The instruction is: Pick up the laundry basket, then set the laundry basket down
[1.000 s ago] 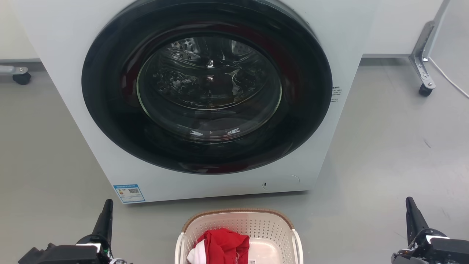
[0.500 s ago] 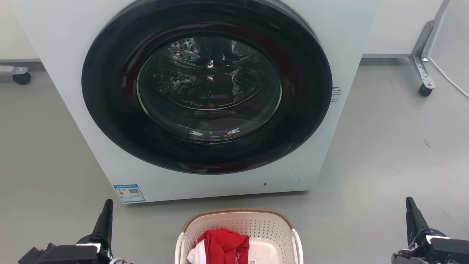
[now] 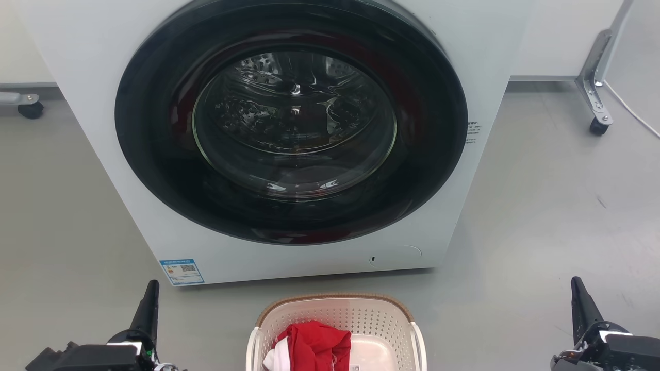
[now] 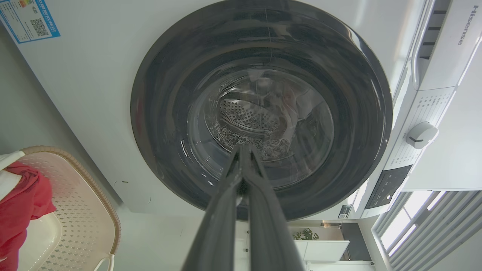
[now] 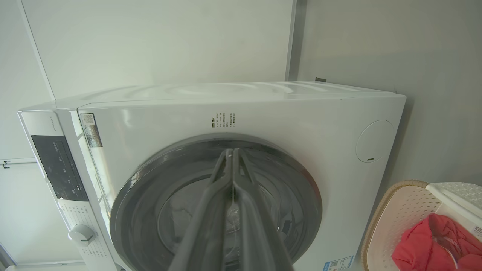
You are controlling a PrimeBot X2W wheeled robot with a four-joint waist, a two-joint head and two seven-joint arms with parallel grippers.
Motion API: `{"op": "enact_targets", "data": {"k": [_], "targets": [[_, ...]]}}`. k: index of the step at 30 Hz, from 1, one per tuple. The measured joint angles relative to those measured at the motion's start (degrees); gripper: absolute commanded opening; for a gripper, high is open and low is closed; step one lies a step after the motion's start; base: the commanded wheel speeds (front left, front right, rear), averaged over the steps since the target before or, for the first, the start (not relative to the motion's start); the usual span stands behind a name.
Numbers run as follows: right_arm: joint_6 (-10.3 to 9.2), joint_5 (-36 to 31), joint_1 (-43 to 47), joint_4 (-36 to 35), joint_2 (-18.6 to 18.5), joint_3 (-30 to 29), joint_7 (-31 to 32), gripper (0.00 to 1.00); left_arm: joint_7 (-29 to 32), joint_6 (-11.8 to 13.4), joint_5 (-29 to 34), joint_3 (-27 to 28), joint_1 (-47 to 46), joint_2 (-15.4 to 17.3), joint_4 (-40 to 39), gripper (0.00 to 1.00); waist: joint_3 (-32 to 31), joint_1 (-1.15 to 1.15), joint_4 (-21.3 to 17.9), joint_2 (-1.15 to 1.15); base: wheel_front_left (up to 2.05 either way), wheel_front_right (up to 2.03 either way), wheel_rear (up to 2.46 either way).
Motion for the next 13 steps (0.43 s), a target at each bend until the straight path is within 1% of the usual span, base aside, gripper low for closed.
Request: {"op": "enact_targets", "data": {"k": [13], "targets": [[0.00, 0.0, 0.0, 0.0, 0.0, 0.0, 0.0, 0.00, 0.0, 0.0, 0.0, 0.0, 0.0, 0.0, 0.0, 0.00, 0.0, 0.00, 0.0, 0.00, 0.00, 0.00, 0.00]]}}
